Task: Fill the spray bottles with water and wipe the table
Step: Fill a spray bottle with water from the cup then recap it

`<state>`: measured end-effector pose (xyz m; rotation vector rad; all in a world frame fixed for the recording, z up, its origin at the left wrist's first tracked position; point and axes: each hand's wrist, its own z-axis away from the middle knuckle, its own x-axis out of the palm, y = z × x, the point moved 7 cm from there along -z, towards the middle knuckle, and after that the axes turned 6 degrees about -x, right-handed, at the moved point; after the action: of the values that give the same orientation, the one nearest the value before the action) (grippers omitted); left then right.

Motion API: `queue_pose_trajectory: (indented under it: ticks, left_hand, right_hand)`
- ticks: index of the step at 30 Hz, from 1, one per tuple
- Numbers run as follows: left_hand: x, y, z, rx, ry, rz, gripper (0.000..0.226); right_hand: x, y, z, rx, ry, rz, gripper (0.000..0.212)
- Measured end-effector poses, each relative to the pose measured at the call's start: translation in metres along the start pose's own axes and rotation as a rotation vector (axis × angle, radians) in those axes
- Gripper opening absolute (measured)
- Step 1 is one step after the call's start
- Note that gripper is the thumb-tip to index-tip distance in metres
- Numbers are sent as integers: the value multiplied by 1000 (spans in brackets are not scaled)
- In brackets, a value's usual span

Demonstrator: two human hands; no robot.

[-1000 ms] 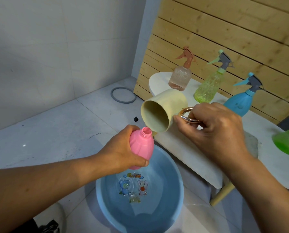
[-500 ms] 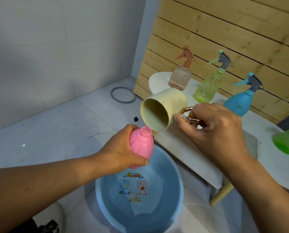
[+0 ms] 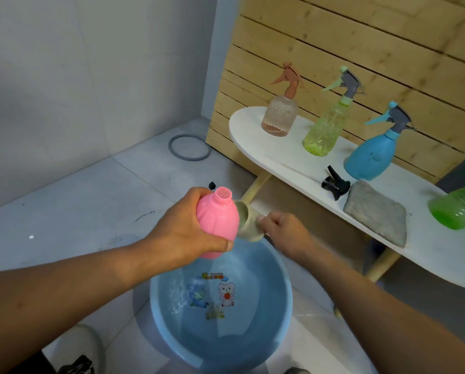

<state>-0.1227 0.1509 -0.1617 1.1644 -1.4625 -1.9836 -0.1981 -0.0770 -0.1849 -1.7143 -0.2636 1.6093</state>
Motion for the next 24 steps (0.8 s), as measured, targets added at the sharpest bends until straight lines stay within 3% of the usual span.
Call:
queue_pose_trajectory:
  ticks: [5, 8, 10, 15, 17, 19, 21, 24]
  left_hand:
    - [-3, 1, -4, 6, 14, 19, 97]
    - [-6, 1, -6, 11, 26, 15, 97]
    - [-8, 2, -6, 10, 37, 20, 96]
    - [-12, 4, -4, -13, 53, 54, 93]
    - [-11, 4, -2, -29, 45, 80, 92]
    - [-11, 7, 1, -43, 32, 117, 92]
    - [-9, 9, 5, -55, 12, 151, 95]
    - [-4, 10, 10, -65, -8, 202, 96]
  right_hand:
    - [53, 6, 6, -268, -121, 690, 30]
    - [64, -10, 15, -535, -111, 986, 4]
    - [67, -16, 20, -638, -93, 1097, 15]
    - [58, -32, 28, -757, 49, 1131, 15]
    - [48, -32, 25, -616, 44, 1047, 11]
    - [29, -23, 18, -352, 59, 815, 25]
    - [7, -18, 15, -110, 59, 381, 36]
    - [-31, -23, 16, 10, 139, -188, 32]
